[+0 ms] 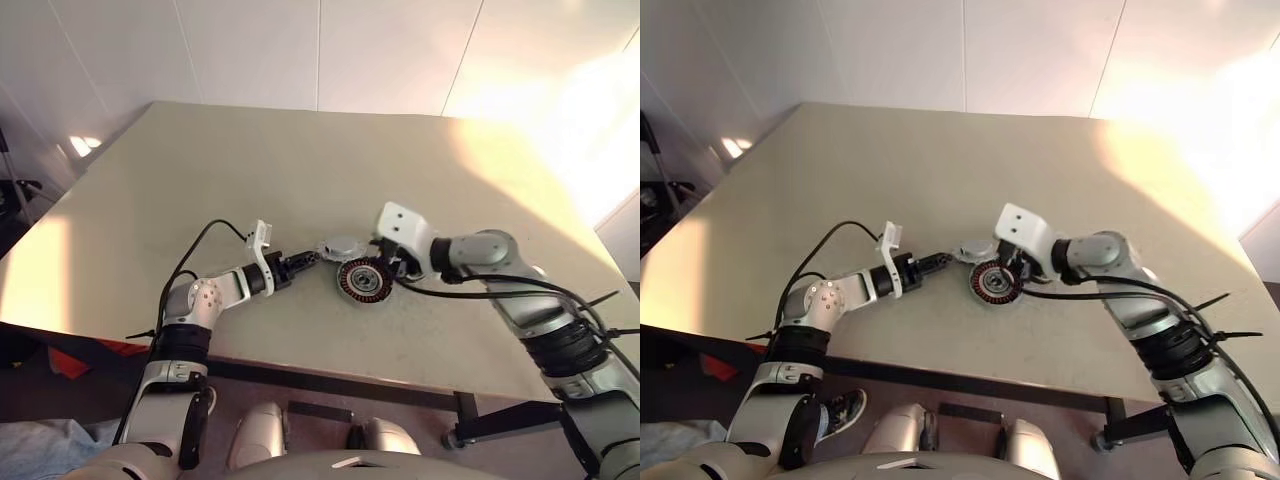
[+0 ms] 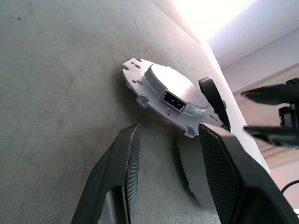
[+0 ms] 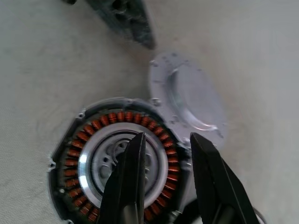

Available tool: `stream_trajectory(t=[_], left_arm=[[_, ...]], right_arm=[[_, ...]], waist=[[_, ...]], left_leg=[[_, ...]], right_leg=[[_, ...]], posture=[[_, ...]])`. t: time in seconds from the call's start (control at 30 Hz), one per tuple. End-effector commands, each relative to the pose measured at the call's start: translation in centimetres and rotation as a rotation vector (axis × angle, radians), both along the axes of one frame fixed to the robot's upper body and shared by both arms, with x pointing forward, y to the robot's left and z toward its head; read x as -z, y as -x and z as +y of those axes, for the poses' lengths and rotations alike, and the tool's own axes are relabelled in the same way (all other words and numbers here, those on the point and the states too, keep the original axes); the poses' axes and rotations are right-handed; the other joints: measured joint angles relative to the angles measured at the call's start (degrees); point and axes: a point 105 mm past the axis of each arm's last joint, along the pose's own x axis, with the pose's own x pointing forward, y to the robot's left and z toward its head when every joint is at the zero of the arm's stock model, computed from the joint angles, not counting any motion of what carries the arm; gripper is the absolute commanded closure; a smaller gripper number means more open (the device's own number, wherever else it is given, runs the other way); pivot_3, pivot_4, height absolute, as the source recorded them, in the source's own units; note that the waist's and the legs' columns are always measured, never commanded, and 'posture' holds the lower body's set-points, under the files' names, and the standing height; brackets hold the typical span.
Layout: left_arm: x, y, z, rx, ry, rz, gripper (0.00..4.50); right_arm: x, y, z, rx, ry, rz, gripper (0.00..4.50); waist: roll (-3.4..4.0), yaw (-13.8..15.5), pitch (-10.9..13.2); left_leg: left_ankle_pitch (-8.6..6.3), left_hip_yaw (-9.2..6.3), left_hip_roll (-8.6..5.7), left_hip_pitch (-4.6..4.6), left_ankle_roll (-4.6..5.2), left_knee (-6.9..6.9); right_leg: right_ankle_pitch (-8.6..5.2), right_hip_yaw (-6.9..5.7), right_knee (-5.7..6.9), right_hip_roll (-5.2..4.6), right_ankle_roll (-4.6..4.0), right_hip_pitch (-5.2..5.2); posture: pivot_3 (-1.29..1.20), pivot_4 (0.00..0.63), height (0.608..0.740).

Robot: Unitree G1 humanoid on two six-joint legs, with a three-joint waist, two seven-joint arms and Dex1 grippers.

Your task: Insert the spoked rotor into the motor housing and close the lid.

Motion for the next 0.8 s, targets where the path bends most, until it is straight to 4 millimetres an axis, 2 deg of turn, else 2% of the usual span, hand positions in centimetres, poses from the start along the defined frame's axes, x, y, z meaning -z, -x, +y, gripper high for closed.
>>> stream_trajectory(t=[0.03, 0.4, 0.63, 0.8], left_arm=[[-1.1, -0.2, 0.4, -0.006, 0.007, -0.049, 2.4], [-0.9, 0.0, 1.0, -0.032, 0.002, -0.042, 2.4], [-0.7, -0.1, 0.9, -0.023, -0.009, -0.035, 2.4], [-0.5, -0.1, 0.8, -0.014, -0.018, -0.03, 2.4]], right_arm=[[-0.6, -1.4, 0.3, -0.002, 0.055, -0.087, 2.85], [-1.0, -3.2, 0.8, 0.029, 0.042, -0.134, 2.85], [-5.3, -4.6, 0.1, 0.135, -0.128, -0.151, 2.85], [-6.1, -5.7, -1.2, 0.218, -0.143, -0.166, 2.85]], waist=[[0.01, -0.01, 0.0], [-0.01, -0.18, -0.01], [-0.01, -0.27, 0.0], [-0.01, -0.16, 0.0]], left_leg=[[0.0, 0.0, -0.01, -0.01, 0.0, 0.01], [0.0, 0.0, 0.01, 0.13, -0.03, 0.02], [0.03, 0.0, 0.02, 0.16, -0.06, 0.02], [0.01, 0.0, 0.02, 0.12, -0.04, 0.02]], right_leg=[[0.0, 0.0, 0.0, -0.01, 0.0, 0.0], [0.01, 0.01, 0.04, 0.0, -0.01, 0.13], [0.02, 0.01, 0.1, 0.01, -0.02, 0.13], [0.01, 0.01, 0.07, 0.01, -0.03, 0.11]], posture=[[0.0, 0.0, 0.74], [0.0, 0.0, 0.74], [0.0, 0.0, 0.74], [0.0, 0.0, 0.74]])
